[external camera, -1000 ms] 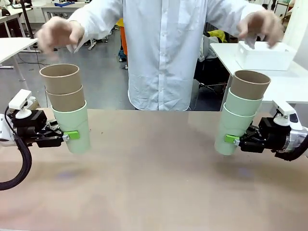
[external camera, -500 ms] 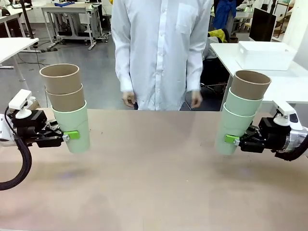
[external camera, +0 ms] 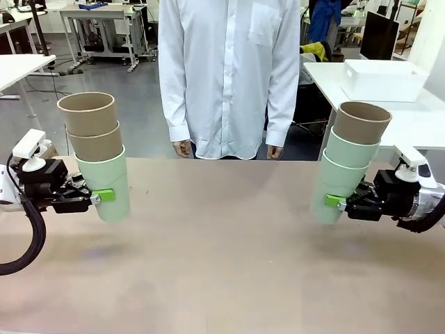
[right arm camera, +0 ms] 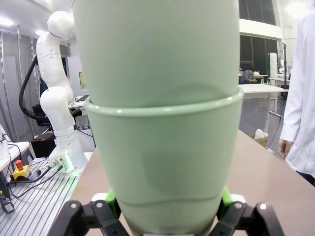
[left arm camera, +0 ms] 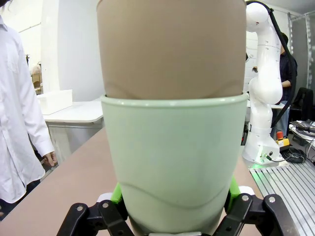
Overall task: Stack the cups and store them in the basket.
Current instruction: Place the stack of Reusable plastic cups into the Pantry Basket.
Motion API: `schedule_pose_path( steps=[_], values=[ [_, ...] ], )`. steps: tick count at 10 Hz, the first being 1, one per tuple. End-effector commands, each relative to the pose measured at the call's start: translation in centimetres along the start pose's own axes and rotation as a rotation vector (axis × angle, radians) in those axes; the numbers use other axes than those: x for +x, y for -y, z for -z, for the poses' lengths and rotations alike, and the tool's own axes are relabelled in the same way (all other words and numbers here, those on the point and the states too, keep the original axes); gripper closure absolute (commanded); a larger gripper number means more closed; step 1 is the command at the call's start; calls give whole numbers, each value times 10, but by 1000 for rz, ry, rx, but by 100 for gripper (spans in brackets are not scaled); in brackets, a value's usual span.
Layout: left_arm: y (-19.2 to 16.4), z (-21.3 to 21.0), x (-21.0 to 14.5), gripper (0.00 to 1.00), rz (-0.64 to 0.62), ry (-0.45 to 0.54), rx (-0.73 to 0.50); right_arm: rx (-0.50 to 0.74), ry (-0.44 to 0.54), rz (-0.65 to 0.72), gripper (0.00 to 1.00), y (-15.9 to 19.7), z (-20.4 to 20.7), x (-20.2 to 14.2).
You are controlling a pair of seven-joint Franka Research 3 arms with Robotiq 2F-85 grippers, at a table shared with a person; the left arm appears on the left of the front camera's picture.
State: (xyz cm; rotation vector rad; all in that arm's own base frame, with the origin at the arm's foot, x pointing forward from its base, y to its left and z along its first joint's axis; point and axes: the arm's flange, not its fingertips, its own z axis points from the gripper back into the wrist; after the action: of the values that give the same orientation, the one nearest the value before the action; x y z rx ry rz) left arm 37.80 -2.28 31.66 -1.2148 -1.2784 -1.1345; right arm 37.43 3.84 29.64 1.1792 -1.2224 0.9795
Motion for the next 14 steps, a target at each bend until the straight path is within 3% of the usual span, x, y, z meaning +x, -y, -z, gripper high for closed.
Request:
schedule_pose_path(
  steps=[1,14],
  values=[
    [0,1,5,15,4,6,-4,-4,5,-12,15,0,0,5],
    [0,1,5,15,4,6,-4,-4,5,-12,15,0,0,5]
  ],
)
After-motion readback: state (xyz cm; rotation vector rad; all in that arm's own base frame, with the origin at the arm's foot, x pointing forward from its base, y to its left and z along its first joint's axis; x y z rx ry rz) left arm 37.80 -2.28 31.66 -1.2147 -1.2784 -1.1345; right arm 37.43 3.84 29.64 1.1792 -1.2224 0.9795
